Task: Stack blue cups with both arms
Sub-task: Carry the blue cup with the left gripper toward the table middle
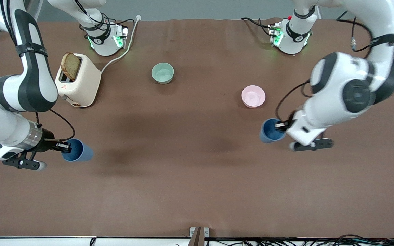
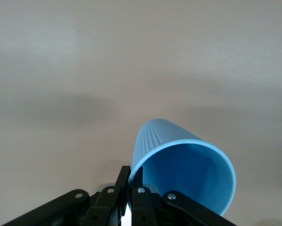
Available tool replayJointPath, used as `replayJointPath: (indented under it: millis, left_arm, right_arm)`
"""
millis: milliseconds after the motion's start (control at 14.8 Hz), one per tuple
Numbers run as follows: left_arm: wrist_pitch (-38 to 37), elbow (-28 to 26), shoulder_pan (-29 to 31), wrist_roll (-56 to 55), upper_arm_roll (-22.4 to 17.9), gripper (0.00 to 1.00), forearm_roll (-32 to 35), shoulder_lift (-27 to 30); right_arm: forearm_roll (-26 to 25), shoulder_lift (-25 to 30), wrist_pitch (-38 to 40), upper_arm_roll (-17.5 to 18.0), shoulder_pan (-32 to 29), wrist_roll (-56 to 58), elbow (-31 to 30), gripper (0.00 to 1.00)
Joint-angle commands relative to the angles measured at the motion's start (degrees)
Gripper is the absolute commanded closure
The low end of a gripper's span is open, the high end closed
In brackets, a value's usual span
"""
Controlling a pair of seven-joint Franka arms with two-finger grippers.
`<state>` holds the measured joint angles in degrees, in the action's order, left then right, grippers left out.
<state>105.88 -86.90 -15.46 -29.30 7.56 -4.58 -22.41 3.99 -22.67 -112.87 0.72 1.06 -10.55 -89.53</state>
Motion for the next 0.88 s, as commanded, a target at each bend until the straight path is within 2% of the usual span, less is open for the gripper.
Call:
replayJointPath:
  millis: [0,203,407,678,746,814]
  left_arm:
    - [5.36,2.96,-7.71,-12.93,-0.26,1.00,-0.52,-4.82]
    - [10.30,8.05,-15.28,-25.16,-0.35,1.00,-0.34,-12.72]
    - [17.50,9.12,-20.74,-30.64,-0.79,1.00,-0.07,-18.01]
    - [20.07,9.03,-21.63,-30.73,-0.53,0.99,-0.25,-21.18]
    - [20.07,9.03,-21.72,-30.73,-0.53,0.95,-0.16,-21.45]
    - [20.07,9.03,-21.72,-30.56,-0.53,0.87,-0.16,-21.45]
  right_arm:
    - [0.50,1.48,-0.51,0.25,-0.53,-0.35,-1.70,0.96]
    - [0.50,1.48,-0.51,0.25,-0.88,-0.26,-1.70,0.96]
    - [0.50,1.48,-0.51,0.25,-0.88,-0.26,-1.70,0.96]
    - [0.50,1.40,-0.60,0.25,-0.97,-0.17,-1.70,0.96]
    - [0.50,1.40,-0.60,0.25,-0.97,-0.17,-1.70,0.96]
    - [0.50,1.40,-0.51,0.25,-0.97,-0.17,-1.70,0.96]
